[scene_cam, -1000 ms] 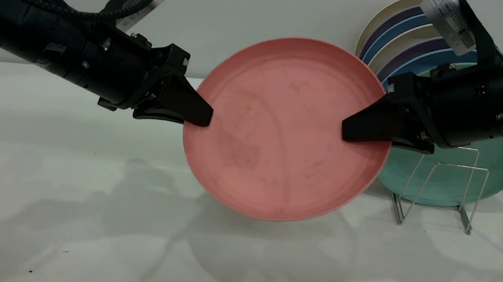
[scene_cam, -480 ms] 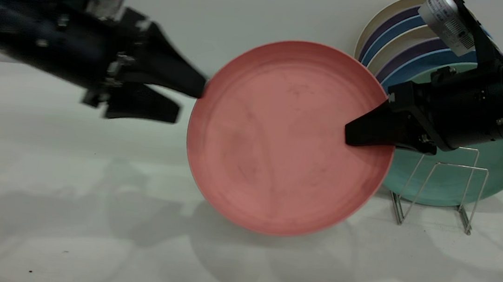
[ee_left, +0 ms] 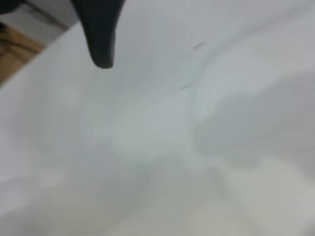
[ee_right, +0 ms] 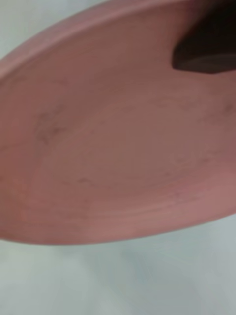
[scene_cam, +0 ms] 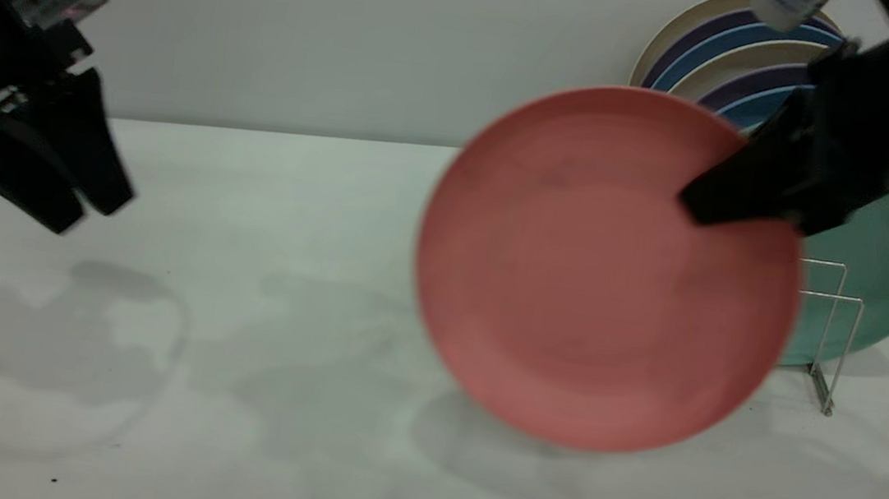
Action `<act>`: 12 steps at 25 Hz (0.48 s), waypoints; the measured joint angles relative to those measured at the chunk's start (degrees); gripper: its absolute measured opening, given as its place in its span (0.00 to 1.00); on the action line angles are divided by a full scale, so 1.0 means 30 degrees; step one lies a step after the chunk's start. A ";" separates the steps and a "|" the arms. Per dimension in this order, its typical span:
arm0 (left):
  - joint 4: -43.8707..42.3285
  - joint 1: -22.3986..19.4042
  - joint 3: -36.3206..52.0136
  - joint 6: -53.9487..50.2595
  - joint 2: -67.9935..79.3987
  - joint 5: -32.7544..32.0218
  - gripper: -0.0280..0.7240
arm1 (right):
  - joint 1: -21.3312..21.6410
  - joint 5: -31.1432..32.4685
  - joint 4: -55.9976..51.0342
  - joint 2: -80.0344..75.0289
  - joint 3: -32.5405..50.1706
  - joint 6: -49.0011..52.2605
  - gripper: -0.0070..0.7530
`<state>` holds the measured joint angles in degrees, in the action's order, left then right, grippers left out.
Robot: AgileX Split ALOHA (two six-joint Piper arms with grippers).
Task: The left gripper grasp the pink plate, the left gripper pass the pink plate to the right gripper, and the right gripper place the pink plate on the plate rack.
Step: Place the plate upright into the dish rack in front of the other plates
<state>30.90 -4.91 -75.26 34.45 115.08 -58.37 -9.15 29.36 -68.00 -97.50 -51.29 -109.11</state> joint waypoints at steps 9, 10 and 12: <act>-0.2739 0.0000 -0.0756 -0.1828 0.0000 0.0018 0.68 | 0.0768 0.1232 1.5264 0.1294 -0.3697 1.0999 0.10; -0.2737 0.0000 -0.0756 -0.1847 0.0000 0.0068 0.68 | 0.0791 0.1415 1.6959 0.1294 -0.4113 1.2330 0.10; -0.2737 0.0000 -0.0756 -0.1847 0.0000 0.0295 0.68 | 0.0791 0.1633 1.9283 0.1294 -0.4877 1.3942 0.10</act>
<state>22.69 -4.91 -77.53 28.91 115.08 -57.48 -6.77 34.26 -10.15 -93.62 -65.92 -67.28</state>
